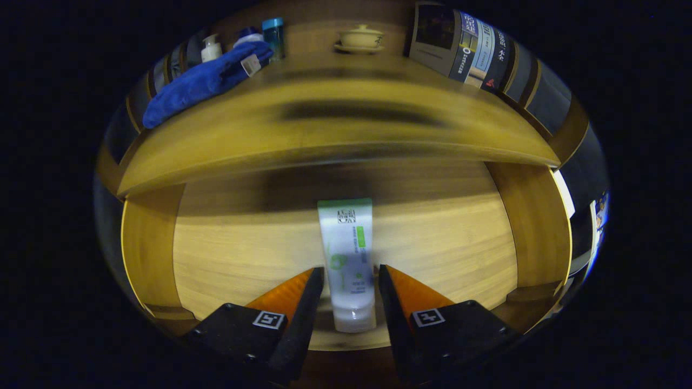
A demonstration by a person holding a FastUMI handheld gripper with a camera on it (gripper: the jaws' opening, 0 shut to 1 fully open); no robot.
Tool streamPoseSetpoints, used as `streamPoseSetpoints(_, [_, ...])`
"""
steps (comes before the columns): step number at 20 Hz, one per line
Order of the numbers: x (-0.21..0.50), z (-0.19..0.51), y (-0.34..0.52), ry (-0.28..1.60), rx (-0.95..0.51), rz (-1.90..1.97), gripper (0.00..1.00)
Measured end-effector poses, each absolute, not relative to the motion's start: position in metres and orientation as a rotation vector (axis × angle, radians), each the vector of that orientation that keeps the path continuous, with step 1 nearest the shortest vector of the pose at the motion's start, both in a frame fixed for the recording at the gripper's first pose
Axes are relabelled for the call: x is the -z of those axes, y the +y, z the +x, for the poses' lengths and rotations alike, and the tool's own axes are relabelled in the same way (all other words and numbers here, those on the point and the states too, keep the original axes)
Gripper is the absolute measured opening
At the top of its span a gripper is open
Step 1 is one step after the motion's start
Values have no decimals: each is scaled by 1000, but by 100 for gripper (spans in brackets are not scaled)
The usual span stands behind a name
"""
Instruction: Pull open the drawer, take out the items inside it, and place them on the countertop above the cabinet.
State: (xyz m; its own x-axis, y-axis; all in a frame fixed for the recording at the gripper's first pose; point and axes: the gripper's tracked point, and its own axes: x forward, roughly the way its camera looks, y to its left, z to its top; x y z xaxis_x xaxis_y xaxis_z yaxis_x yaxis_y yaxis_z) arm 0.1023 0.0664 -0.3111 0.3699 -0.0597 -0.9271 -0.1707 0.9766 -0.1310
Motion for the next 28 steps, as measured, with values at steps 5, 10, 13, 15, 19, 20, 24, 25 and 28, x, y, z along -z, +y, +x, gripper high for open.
streamPoseSetpoints(5, [305, 99, 70, 1199, -57, -188, 48])
streamPoseSetpoints(10, [262, 106, 67, 1145, -68, -110, 48])
streamPoseSetpoints(13, [234, 103, 64, 1107, -89, -118, 48])
streamPoseSetpoints(15, [220, 94, 68, 1092, -106, -112, 48])
streamPoseSetpoints(19, [196, 75, 66, 1079, -131, -110, 48])
streamPoseSetpoints(20, [188, 73, 65, 1071, -135, -109, 48])
streamPoseSetpoints(24, [154, 70, 60, 1023, -150, -141, 48])
streamPoseSetpoints(25, [145, 71, 59, 1010, -154, -149, 48])
streamPoseSetpoints(28, [126, 86, 63, 971, -148, -151, 48])
